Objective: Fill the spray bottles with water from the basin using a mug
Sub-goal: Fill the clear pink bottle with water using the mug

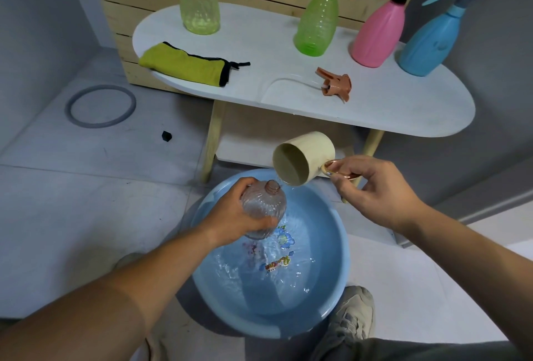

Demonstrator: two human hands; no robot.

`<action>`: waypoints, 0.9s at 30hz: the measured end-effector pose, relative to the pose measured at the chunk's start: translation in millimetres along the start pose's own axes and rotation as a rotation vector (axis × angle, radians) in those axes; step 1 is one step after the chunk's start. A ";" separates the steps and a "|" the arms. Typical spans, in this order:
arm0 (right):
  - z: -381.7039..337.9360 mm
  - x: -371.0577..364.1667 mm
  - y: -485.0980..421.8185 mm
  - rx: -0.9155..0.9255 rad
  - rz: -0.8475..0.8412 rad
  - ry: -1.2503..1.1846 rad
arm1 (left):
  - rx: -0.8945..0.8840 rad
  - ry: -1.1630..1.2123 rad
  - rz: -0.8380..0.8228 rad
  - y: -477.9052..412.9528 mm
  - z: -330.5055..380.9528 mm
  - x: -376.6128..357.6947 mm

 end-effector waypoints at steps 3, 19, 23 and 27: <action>2.1 -1.0 -0.2 0.024 -0.014 0.056 | 0.001 0.004 0.001 -0.1 -0.5 -0.4; -3.7 -5.0 -1.0 0.322 0.004 0.277 | -0.005 -0.001 0.003 -0.6 -4.0 -2.0; -4.5 -7.1 -1.9 0.398 0.021 0.311 | -0.006 -0.002 0.000 -0.6 -6.2 -2.3; -6.7 -9.1 -3.2 0.502 0.032 0.334 | -0.003 -0.010 0.000 -1.3 -8.3 -1.8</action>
Point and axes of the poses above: each hand's wrist, its own y-axis away from the middle knuckle, its own x-axis out of the back of the hand, z = x × y, the point moved 3 cm from there along -y, towards the middle knuckle, and after that the axes turned 5 degrees about y, right-handed, at the moved point
